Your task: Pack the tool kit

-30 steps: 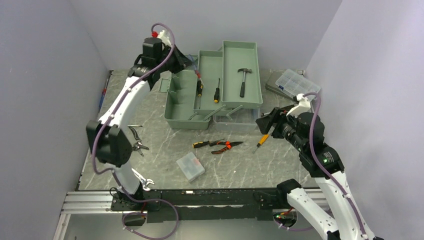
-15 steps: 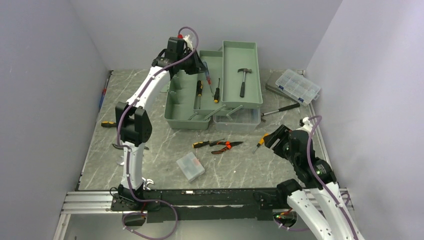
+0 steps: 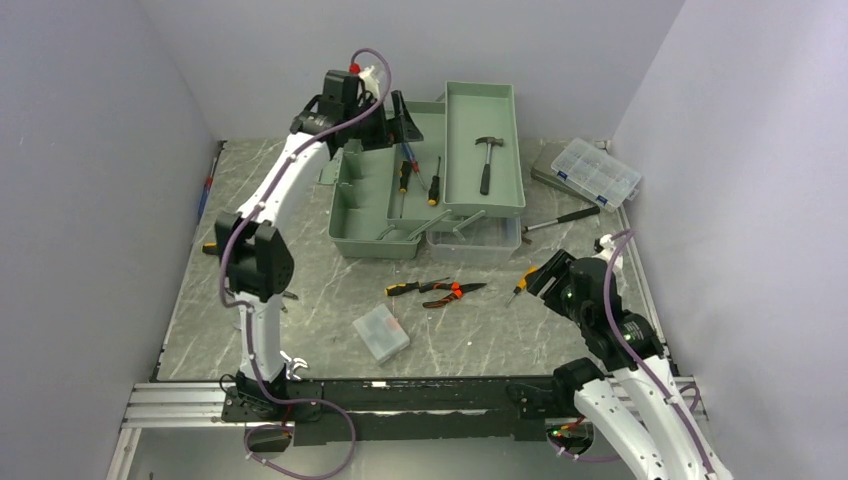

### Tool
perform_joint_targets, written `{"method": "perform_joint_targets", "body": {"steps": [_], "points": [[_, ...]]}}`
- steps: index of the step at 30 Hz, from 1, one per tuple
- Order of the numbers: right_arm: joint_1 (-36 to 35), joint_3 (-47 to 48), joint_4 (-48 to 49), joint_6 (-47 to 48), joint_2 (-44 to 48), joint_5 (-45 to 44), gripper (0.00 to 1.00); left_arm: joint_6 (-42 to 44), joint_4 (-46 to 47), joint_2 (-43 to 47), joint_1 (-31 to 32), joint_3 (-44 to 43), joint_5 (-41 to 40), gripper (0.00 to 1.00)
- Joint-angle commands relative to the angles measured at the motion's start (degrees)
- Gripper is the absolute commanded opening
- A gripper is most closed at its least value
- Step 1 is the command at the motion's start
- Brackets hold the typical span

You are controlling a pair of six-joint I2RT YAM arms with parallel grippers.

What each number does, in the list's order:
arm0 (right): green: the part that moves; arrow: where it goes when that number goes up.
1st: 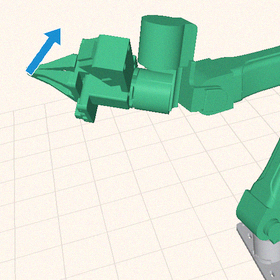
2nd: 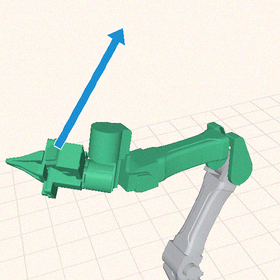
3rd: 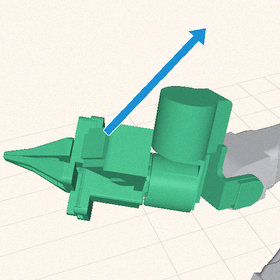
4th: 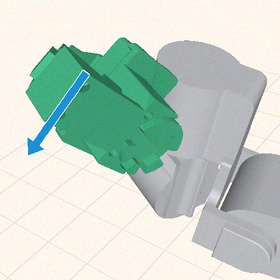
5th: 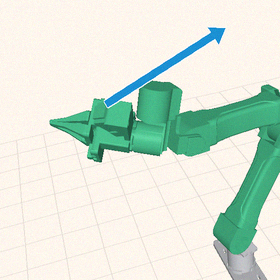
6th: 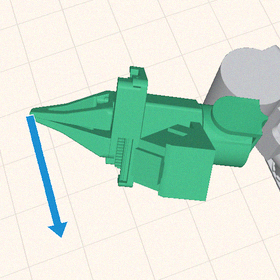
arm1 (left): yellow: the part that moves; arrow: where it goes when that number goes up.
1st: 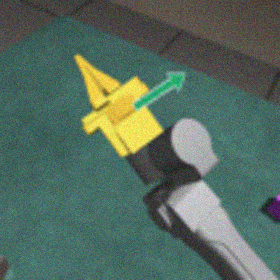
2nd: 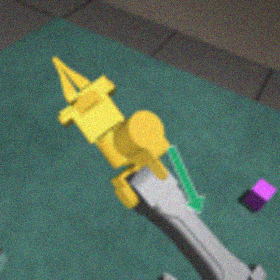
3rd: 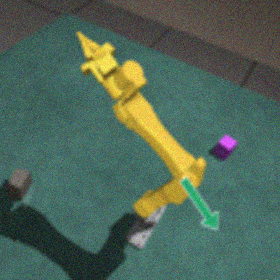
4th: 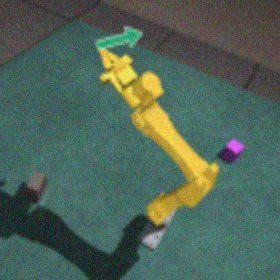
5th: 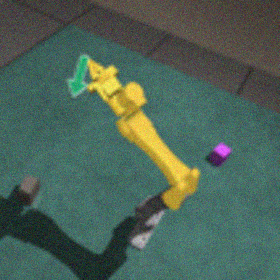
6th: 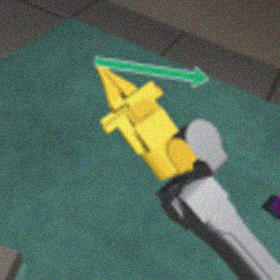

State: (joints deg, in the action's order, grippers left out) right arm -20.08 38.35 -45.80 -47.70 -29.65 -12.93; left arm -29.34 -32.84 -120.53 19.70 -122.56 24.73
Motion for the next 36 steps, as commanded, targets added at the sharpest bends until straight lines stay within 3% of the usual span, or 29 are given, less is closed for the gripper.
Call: {"method": "perform_joint_targets", "body": {"steps": [1,16,22,36], "points": [[0.0,-1.8,4.4,0.1,-1.4,0.9,0.68,3.3,3.8,16.7,0.1,5.0,1.8,0.99],[0.1,-5.2,9.7,0.5,-9.1,-3.2,0.64,12.1,1.4,58.3,0.1,49.9,-17.6,0.99],[0.0,-4.5,10.8,0.9,-12.4,-4.5,0.64,16.4,-2.1,67.6,0.1,57.2,-24.5,0.99],[0.1,-1.9,17.1,0.8,-22.8,-0.6,0.63,17.3,-2.4,80.9,0.1,71.4,-28.2,0.99]]}}
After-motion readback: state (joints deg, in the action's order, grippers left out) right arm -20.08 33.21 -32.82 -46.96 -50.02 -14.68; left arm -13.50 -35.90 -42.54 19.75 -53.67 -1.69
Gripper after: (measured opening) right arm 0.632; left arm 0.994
